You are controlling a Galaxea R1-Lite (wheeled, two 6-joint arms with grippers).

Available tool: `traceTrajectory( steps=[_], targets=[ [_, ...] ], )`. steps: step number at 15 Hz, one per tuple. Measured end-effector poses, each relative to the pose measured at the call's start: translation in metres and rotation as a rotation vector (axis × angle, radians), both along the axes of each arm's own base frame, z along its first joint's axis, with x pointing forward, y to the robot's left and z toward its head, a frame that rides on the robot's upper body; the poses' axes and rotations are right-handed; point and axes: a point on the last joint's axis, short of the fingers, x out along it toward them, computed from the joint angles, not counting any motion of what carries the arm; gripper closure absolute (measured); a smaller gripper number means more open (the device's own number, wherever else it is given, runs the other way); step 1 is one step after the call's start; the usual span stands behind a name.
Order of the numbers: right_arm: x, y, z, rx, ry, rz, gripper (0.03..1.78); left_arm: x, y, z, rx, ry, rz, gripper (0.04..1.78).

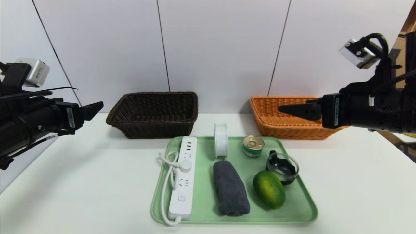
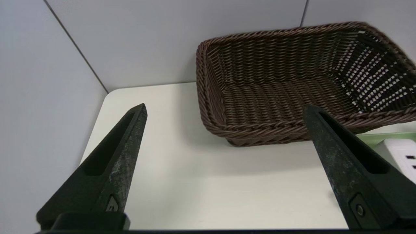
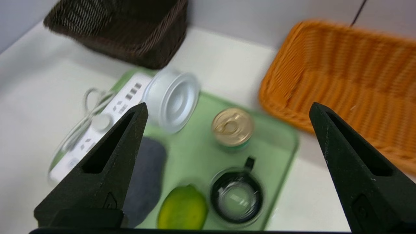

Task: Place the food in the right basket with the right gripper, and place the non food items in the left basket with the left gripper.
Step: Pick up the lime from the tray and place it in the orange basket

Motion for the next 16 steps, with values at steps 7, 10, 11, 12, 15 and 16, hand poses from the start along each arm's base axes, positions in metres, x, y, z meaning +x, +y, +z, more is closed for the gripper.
traceTrajectory(
  steps=[7, 10, 11, 12, 15, 16],
  targets=[
    [-0.025, 0.029, -0.012, -0.237, 0.457, 0.062, 0.10, -0.002, 0.001, -0.021, 0.064, 0.060, 0.040, 0.13],
    [-0.028, 0.034, -0.021, -0.260, 0.491, 0.080, 0.10, -0.003, 0.001, -0.023, 0.077, 0.066, 0.046, 0.13],
    [-0.029, 0.036, -0.025, -0.268, 0.507, 0.086, 0.10, -0.003, 0.001, -0.024, 0.079, 0.070, 0.046, 0.13],
    [-0.029, 0.037, -0.029, -0.275, 0.521, 0.089, 0.10, -0.004, 0.001, -0.025, 0.078, 0.075, 0.046, 0.13],
    [-0.030, 0.038, -0.042, -0.300, 0.556, 0.099, 0.10, -0.006, 0.001, -0.032, 0.079, 0.101, 0.046, 0.13],
    [-0.031, 0.039, -0.046, -0.308, 0.568, 0.102, 0.10, -0.006, 0.001, -0.034, 0.080, 0.108, 0.046, 0.13]
  ],
)
